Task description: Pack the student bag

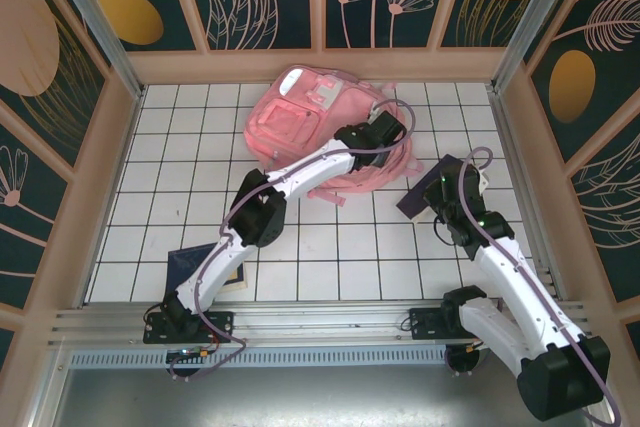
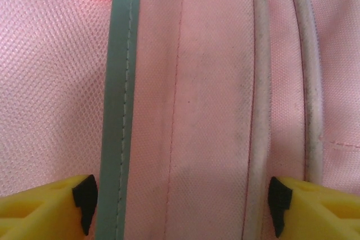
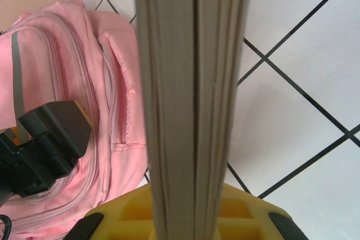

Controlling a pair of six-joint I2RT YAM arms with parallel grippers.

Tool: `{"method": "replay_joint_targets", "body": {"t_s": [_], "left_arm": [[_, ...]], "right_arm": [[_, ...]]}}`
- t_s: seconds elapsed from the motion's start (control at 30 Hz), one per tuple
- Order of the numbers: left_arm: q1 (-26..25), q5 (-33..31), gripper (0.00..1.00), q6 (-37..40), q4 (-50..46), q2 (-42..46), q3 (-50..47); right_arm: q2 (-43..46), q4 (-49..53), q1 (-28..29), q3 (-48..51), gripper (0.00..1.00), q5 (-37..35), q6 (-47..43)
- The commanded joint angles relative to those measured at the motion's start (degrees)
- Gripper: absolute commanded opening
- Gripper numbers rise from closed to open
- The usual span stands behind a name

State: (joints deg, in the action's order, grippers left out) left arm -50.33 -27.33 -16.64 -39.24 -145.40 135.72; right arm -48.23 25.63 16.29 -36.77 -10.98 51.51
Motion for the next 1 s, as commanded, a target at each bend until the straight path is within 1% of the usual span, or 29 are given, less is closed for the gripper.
{"method": "replay_joint_targets", "body": {"t_s": [0.0, 0.03, 0.1, 0.2, 0.33, 0.37, 0.6, 0.73, 0.83, 0.9, 0.97], "left_arm": [[0.1, -2.6, 0.72, 1.5, -0.9, -1.6, 2.5], [0.5, -2.3, 0.66, 1.3, -0.7, -1.6, 2.4], [1.1, -1.9, 0.49, 1.2, 0.4, -0.7, 1.3], [2.0, 0.9, 0.27, 1.2, 2.1, 1.5, -0.4], [2.7, 4.6, 0.03, 1.6, 3.2, 4.2, -0.9], [2.9, 5.8, 0.00, 1.6, 3.4, 5.0, -1.1], [5.3, 15.2, 0.00, 0.2, 4.5, 11.8, -2.5], [7.0, 17.9, 0.00, 1.4, 2.8, 17.0, -2.7], [8.3, 21.9, 0.00, 3.3, 1.0, 20.6, -2.6], [9.2, 24.3, 0.00, 4.5, 0.4, 23.2, -3.3], [9.9, 24.6, 0.00, 5.1, 0.1, 25.7, -4.5]], "right_arm": [[0.0, -3.7, -0.5, 0.3, 0.00, 1.6, 0.7], [0.1, -3.7, -0.5, 0.3, 0.00, 1.7, 0.8], [0.2, -3.5, -0.5, 0.2, 0.00, 1.7, 0.8], [0.8, -3.3, -0.4, 0.0, 0.00, 1.4, 0.7], [1.6, -3.4, -0.5, -0.2, 0.00, 1.0, 0.3], [1.8, -3.2, -0.5, -0.4, 0.00, 0.9, 0.2], [1.7, -3.0, -0.5, -2.4, 0.00, 0.6, -0.9], [1.6, -4.4, -0.5, -3.0, 0.00, 2.0, -2.3], [1.1, -8.3, -0.5, -3.0, 0.00, 7.2, -5.3], [1.0, -12.4, -0.5, -2.5, 0.00, 12.1, -7.7], [0.7, -16.5, -0.5, -1.9, 0.00, 16.6, -8.8]]}}
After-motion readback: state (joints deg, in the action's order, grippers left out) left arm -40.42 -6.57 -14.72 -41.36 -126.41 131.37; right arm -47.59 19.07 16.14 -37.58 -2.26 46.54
